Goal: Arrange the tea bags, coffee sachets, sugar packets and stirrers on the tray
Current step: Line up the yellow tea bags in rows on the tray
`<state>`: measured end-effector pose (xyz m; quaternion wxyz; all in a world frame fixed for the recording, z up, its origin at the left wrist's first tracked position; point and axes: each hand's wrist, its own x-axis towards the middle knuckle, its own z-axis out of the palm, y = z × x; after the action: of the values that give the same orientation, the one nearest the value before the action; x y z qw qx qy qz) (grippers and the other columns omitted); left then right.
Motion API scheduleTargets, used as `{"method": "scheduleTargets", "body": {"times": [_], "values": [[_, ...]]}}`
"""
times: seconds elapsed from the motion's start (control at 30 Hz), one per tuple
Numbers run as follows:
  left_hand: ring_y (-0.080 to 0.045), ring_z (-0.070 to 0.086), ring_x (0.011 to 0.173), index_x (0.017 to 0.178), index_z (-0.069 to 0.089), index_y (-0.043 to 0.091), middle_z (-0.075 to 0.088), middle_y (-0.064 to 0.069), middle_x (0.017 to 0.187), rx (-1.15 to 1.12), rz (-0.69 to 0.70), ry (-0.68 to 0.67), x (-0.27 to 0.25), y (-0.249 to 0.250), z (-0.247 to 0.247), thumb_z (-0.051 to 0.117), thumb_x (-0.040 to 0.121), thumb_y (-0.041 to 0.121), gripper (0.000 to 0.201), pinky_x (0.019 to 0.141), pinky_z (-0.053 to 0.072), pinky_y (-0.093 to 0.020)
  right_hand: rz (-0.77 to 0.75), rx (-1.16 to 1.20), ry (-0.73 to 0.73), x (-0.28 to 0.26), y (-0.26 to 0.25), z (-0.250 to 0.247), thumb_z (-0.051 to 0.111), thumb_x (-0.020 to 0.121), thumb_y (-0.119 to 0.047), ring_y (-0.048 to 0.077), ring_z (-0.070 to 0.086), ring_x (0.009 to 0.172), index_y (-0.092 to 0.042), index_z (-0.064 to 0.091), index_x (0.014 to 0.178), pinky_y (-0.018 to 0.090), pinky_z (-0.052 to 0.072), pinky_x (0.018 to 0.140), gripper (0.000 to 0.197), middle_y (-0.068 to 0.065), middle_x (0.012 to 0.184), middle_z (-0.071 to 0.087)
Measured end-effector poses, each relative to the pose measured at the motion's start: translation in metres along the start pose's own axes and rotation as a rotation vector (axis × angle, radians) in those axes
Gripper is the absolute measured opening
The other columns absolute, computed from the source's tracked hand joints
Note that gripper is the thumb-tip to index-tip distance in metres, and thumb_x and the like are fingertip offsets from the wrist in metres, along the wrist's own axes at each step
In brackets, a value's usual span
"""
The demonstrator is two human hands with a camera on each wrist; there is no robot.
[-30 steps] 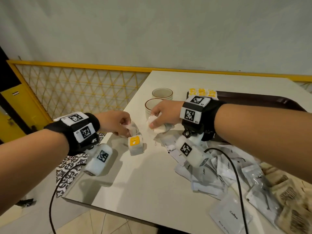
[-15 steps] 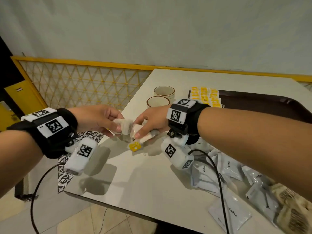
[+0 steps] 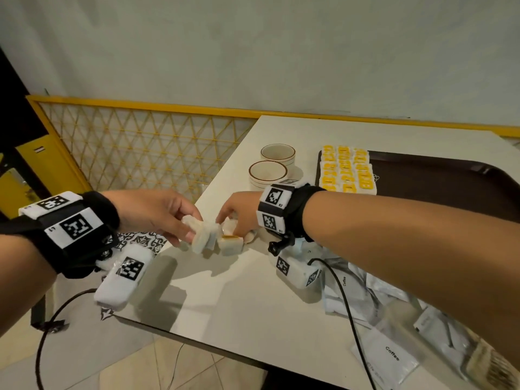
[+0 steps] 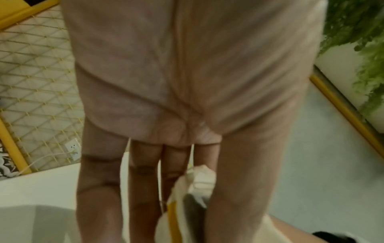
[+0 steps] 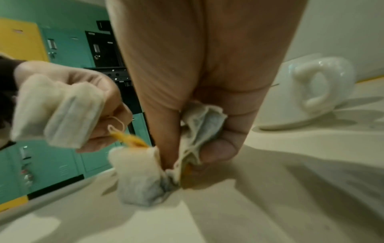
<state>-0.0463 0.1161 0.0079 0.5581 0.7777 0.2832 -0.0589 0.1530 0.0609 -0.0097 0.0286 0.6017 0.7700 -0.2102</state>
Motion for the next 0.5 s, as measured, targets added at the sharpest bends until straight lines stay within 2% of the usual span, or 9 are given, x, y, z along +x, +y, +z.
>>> {"method": "scheduleTargets", "body": {"times": [0.1,0.2,0.3,0.37,0.4,0.43,0.5], "values": [[-0.011,0.064,0.081,0.088,0.077,0.018,0.072,-0.003,0.089,0.090,0.001,0.022,0.002,-0.003,0.007,0.088,0.046,0.054,0.056,0.076,0.051,-0.020,0.029,0.000,0.030,-0.003,0.005,0.002,0.072,0.079,-0.019,0.018,0.053,0.085,-0.014,0.063,0.109,0.024,0.041,0.061,0.032,0.002,0.099,0.061],[-0.010,0.059,0.075,0.082,0.077,0.027,0.068,0.003,0.080,0.149,-0.003,0.074,0.007,-0.005,0.011,0.085,0.038,0.065,0.058,0.070,0.048,-0.019,0.061,0.065,0.083,-0.015,0.015,-0.006,0.075,0.079,-0.027,0.016,0.051,0.080,-0.012,0.064,0.099,0.022,0.037,0.058,0.028,-0.001,0.089,0.057],[-0.013,0.063,0.086,0.087,0.077,0.026,0.071,0.001,0.093,0.159,0.024,0.097,0.013,-0.003,0.016,0.084,0.043,0.063,0.058,0.077,0.047,-0.014,0.134,0.122,0.137,-0.034,0.024,-0.021,0.074,0.080,-0.029,0.011,0.050,0.071,-0.016,0.061,0.098,0.017,0.037,0.051,0.026,-0.004,0.082,0.054],[-0.012,0.063,0.102,0.093,0.076,0.027,0.071,0.002,0.108,0.162,0.003,0.100,0.019,0.001,0.022,0.086,0.045,0.057,0.058,0.084,0.046,-0.010,0.196,0.253,0.145,-0.048,0.032,-0.028,0.075,0.080,-0.027,0.011,0.053,0.064,-0.019,0.058,0.094,0.016,0.041,0.047,0.024,-0.003,0.081,0.058],[-0.013,0.063,0.104,0.097,0.076,0.026,0.070,0.001,0.111,0.167,-0.020,0.099,0.023,0.003,0.025,0.088,0.049,0.050,0.055,0.087,0.046,-0.012,0.222,0.383,0.142,-0.055,0.037,-0.030,0.075,0.081,-0.023,0.013,0.056,0.065,-0.019,0.056,0.094,0.018,0.044,0.045,0.023,0.000,0.083,0.060],[-0.015,0.065,0.101,0.099,0.075,0.023,0.071,-0.001,0.110,0.164,-0.040,0.094,0.029,0.004,0.028,0.088,0.057,0.041,0.047,0.087,0.048,-0.015,0.239,0.542,0.137,-0.062,0.041,-0.030,0.074,0.082,-0.017,0.015,0.057,0.065,-0.018,0.055,0.094,0.019,0.046,0.045,0.023,0.004,0.086,0.060],[-0.014,0.065,0.088,0.099,0.074,0.016,0.073,-0.004,0.100,0.183,-0.058,0.124,0.041,0.008,0.035,0.082,0.073,0.022,0.027,0.079,0.050,-0.019,0.237,0.828,0.140,-0.080,0.048,-0.029,0.069,0.084,-0.007,0.018,0.058,0.065,-0.016,0.051,0.098,0.023,0.048,0.048,0.025,0.010,0.086,0.060]]}}
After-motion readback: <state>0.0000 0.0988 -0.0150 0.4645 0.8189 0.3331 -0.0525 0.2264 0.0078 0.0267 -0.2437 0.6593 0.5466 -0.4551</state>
